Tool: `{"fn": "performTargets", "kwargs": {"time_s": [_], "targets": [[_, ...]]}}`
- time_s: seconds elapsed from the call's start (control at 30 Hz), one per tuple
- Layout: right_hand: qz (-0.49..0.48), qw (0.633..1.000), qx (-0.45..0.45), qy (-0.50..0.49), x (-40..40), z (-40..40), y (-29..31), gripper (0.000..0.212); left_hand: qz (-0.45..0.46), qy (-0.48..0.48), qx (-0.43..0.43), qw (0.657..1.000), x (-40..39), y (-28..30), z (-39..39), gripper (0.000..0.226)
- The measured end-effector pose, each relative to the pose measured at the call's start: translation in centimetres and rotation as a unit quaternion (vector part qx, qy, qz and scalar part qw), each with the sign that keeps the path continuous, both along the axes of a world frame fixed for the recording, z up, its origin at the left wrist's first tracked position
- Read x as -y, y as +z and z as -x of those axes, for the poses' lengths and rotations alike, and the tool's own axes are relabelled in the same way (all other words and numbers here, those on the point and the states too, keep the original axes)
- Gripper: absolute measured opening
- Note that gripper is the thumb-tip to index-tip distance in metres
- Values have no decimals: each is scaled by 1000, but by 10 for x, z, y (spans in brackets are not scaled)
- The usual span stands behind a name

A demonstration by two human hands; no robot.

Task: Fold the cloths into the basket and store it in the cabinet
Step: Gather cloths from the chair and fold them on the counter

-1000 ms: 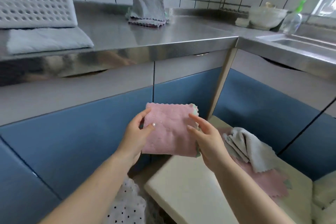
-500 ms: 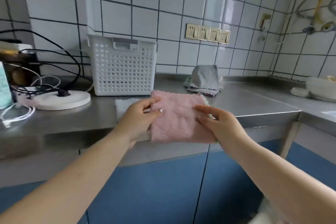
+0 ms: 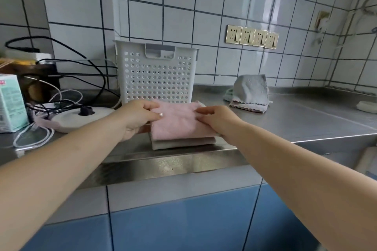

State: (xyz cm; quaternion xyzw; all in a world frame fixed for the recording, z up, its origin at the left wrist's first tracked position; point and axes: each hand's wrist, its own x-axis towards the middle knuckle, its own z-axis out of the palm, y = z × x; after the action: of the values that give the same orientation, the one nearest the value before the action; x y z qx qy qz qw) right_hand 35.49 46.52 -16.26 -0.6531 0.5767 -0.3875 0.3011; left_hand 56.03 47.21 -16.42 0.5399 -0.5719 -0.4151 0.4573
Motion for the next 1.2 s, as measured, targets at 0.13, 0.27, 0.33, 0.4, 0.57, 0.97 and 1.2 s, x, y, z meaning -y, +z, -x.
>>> {"fn": "performTargets", "kwargs": {"time_s": [0.13, 0.27, 0.33, 0.4, 0.57, 0.97, 1.2], "targets": [[7, 1000, -24, -5, 13, -1, -10, 31, -24, 2, -3, 1000, 6, -11, -2, 50], [15, 998, -63, -3, 18, -1, -12, 31, -25, -3, 20, 999, 8, -15, -3, 50], [23, 994, -110, -6, 19, -1, -11, 31, -3, 13, 80, 997, 9, -16, -5, 52], [71, 978, -195, -22, 23, 0, -7, 33, 57, 72, 238, 967, 11, -13, -8, 57], [170, 941, -292, 33, 28, -20, 12, 36, 174, 36, 422, 889, 9, 2, 10, 45], [-13, 919, -380, 107, 58, -26, -24, 62, 49, -80, 537, 839, 16, -14, 22, 63], [114, 945, -303, 39, 37, -15, -18, 54, 140, -38, 482, 864, 12, -10, 22, 52]]}}
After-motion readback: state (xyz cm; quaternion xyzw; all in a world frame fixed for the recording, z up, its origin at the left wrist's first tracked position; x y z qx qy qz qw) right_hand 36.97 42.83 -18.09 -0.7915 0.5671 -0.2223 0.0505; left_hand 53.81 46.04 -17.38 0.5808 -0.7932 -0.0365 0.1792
